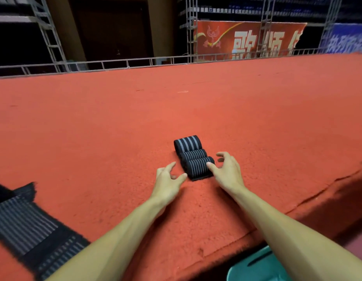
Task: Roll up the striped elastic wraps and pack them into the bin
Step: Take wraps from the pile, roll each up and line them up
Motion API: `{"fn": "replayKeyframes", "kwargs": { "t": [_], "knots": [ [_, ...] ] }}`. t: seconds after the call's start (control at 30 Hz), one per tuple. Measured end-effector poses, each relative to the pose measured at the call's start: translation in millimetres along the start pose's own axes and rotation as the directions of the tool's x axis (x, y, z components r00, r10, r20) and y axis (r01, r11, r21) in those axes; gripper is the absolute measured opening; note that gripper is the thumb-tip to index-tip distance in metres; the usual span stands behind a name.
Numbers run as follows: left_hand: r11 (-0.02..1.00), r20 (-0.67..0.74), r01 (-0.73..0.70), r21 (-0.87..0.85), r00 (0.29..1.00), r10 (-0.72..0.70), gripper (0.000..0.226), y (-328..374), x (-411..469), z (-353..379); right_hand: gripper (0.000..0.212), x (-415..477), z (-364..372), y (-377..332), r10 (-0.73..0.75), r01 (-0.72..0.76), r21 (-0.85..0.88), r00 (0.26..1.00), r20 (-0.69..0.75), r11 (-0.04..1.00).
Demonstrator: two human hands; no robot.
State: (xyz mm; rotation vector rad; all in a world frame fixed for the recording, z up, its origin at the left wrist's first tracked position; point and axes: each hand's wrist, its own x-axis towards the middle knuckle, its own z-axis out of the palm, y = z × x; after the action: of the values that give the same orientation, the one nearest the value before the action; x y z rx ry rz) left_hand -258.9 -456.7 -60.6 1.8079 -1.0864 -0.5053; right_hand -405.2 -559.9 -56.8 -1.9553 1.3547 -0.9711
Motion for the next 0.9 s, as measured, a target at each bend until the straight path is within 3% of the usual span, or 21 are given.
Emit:
{"fn": "replayKeyframes", "kwargs": {
  "t": [0.13,0.33,0.47,0.57,0.77,0.9],
  "knots": [
    [0.995,0.012,-0.062,0.078,0.998,0.061,0.034,-6,-21,-58,0.034,-23,1,-31,-0.142,0.142,-0.09,0.99,0.009,0.986],
    [0.903,0.058,-0.2,0.381,0.98,0.192,0.027,-34,-69,-164,0.026,-71,44,-108,-0.355,0.376,-0.026,0.893,0.275,0.926],
    [0.865,-0.02,-0.125,0.486,0.988,0.154,0.023,-76,-114,-230,0.029,-107,91,-157,-0.402,0.453,0.002,0.789,0.465,0.892],
    [0.818,-0.124,-0.01,0.575,0.987,0.099,0.041,-106,-140,-269,0.03,-128,124,-185,-0.423,0.491,0.034,0.711,0.562,0.871],
    [0.892,-0.209,0.069,0.447,0.977,0.029,0.027,-155,-159,-302,0.037,-148,181,-223,-0.372,0.503,0.002,0.637,0.675,0.864],
    [0.95,-0.34,0.084,0.301,0.94,0.024,0.025,-166,-152,-303,0.048,-148,217,-231,-0.274,0.454,-0.075,0.652,0.707,0.888]
  ]
}}
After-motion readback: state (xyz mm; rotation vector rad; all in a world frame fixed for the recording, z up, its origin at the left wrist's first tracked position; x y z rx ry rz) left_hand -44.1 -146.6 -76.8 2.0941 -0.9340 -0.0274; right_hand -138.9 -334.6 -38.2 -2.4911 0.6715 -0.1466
